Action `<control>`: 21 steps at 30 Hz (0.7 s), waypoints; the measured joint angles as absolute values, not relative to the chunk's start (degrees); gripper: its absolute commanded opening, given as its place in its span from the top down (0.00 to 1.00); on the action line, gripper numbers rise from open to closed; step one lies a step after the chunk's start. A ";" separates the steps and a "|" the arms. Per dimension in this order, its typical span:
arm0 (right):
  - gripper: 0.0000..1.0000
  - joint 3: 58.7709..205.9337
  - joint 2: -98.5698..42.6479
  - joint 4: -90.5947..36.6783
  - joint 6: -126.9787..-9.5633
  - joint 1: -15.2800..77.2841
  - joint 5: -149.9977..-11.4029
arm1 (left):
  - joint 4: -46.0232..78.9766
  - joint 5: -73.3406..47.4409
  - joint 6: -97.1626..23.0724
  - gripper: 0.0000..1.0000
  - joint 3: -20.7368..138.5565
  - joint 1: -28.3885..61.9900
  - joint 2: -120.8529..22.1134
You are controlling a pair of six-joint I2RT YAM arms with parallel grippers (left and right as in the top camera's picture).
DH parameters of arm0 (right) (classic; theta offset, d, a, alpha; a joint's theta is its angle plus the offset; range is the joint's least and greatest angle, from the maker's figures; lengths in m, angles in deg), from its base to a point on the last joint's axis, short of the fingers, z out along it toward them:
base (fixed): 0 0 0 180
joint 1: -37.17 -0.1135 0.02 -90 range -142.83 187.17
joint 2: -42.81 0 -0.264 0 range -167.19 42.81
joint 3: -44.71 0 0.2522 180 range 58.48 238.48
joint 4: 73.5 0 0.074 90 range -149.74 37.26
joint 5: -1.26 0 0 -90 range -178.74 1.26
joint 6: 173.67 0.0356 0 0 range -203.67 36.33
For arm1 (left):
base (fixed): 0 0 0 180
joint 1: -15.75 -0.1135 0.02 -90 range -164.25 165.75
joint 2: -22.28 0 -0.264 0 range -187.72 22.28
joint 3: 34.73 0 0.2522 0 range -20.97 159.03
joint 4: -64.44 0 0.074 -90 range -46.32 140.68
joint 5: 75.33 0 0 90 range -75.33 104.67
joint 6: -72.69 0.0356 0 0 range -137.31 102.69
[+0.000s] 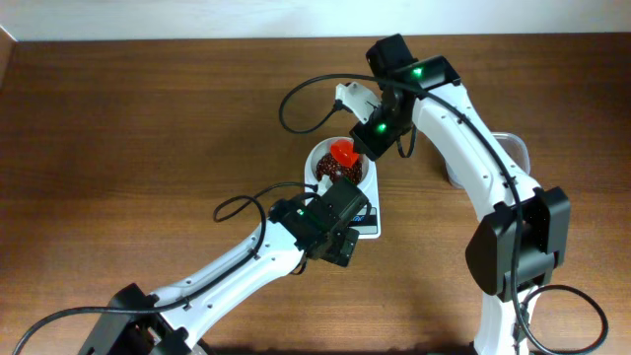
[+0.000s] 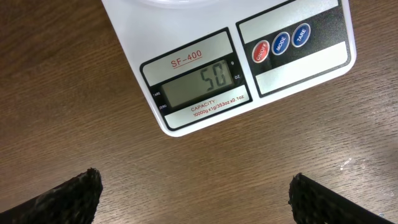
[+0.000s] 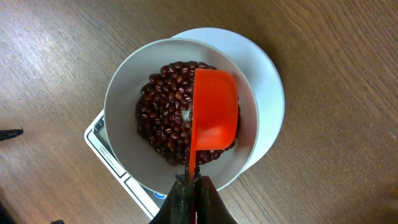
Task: Scoop item into bowl and weigh 50g on scale
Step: 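Bring the scoop back over the bowl and hold it there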
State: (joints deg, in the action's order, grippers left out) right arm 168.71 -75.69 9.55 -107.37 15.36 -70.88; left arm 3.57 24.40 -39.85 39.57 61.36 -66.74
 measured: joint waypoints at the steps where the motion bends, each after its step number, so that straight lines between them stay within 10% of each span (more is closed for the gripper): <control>1: 0.96 168.71 -75.73 9.60 -107.39 15.36 -70.88 | 3.57 24.40 -39.85 0.01 39.54 61.36 -66.74; 21: 0.96 164.36 -75.93 9.16 -95.33 21.68 -51.88 | 3.57 24.38 -39.83 0.01 39.57 61.36 -66.74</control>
State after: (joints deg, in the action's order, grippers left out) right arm 164.36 -75.93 9.16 -95.33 21.68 -51.88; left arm 3.57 24.38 -39.83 39.57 61.36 -66.74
